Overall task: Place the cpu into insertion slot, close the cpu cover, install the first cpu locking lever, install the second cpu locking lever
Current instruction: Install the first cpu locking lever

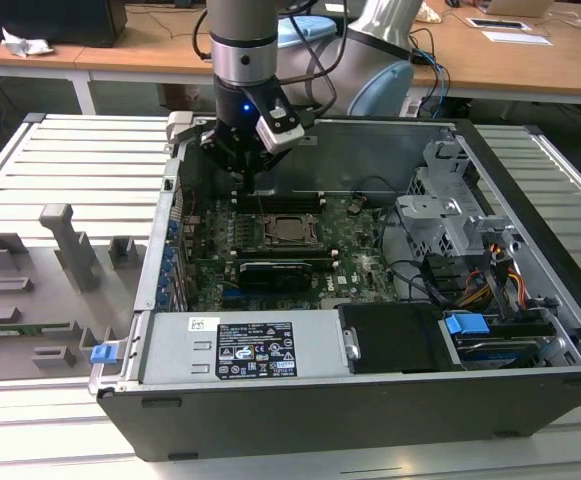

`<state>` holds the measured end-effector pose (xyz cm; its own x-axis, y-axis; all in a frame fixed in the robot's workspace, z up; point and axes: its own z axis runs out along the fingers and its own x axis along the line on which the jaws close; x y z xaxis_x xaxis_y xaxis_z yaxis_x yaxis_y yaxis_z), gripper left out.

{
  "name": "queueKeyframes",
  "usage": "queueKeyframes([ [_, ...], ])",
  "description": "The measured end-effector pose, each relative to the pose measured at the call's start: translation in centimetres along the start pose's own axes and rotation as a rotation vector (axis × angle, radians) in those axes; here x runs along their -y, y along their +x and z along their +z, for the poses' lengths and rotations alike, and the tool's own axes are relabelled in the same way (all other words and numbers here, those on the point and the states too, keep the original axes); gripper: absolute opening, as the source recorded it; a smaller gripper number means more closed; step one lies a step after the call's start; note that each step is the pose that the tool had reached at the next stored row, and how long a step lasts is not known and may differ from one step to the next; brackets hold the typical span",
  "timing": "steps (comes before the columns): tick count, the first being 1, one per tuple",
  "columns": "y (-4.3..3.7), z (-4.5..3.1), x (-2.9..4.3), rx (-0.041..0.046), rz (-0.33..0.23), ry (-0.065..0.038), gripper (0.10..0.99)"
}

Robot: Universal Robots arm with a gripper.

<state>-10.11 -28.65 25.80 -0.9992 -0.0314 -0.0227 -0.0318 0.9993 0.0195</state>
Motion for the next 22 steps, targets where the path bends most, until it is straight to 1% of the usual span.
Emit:
queueKeyframes([
  [11, -0.95, 0.03, 0.03, 0.0002, 0.000, 0.000, 0.106],
  [14, -1.31, 0.04, 0.04, 0.0000, 0.000, 0.000, 0.106],
  [19, -2.21, 0.07, 0.07, 0.0001, 0.000, 0.000, 0.106],
  [22, -3.00, 0.12, 0.09, 0.0001, 0.000, 0.000, 0.106],
])
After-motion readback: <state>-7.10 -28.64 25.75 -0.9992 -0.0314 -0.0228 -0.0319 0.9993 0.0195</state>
